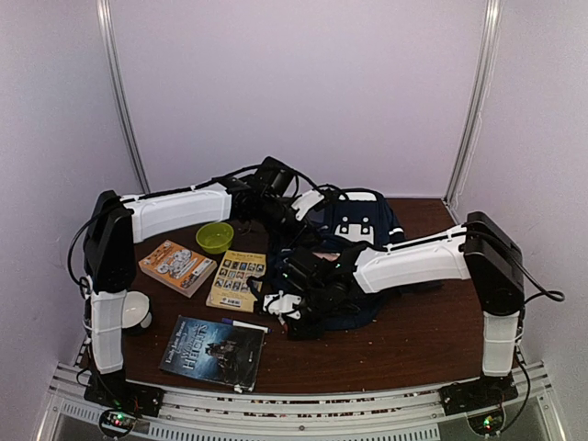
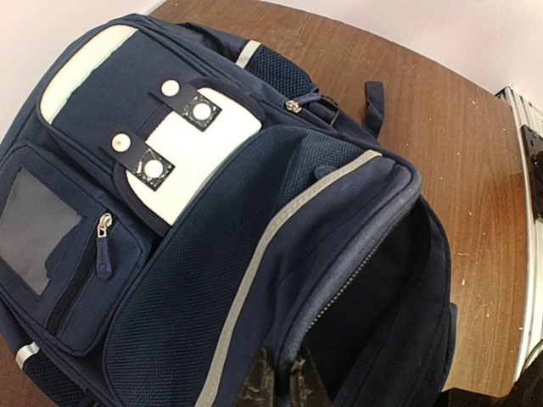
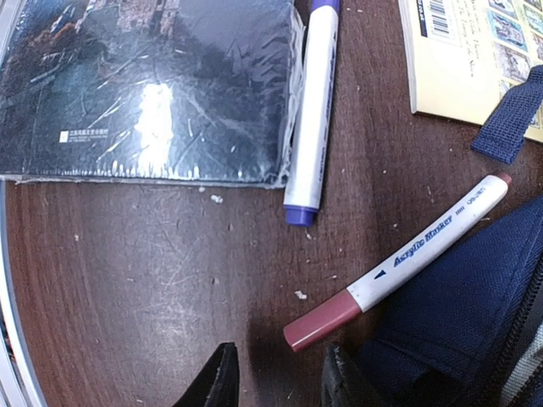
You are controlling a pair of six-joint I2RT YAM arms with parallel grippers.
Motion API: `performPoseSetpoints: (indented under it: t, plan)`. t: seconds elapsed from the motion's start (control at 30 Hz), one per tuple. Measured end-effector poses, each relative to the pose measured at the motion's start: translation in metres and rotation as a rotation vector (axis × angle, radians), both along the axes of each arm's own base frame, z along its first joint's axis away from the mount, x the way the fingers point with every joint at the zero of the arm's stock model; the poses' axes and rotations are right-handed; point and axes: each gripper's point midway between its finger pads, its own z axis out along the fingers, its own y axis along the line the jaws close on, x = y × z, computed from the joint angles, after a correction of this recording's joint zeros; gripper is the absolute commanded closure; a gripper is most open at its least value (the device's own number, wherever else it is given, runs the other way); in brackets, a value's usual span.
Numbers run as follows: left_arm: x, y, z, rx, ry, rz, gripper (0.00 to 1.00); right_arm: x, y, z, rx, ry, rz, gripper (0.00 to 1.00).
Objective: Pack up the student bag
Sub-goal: Move the pen to the center of the board.
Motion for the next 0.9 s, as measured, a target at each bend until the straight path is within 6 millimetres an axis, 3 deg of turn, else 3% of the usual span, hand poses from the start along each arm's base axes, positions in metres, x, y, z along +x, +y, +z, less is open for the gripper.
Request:
performPoseSetpoints:
  t: [0.37, 0.9]
  plan:
    - [0.006, 0.008, 0.000, 0.032, -0.055, -0.002, 1.00, 0.020, 0.020, -0.005, 0.025, -0.027, -0.103, 0.68]
    - [0.007, 0.010, -0.002, 0.047, -0.073, -0.004, 0.99, 0.030, 0.015, -0.016, -0.013, -0.068, -0.164, 0.74]
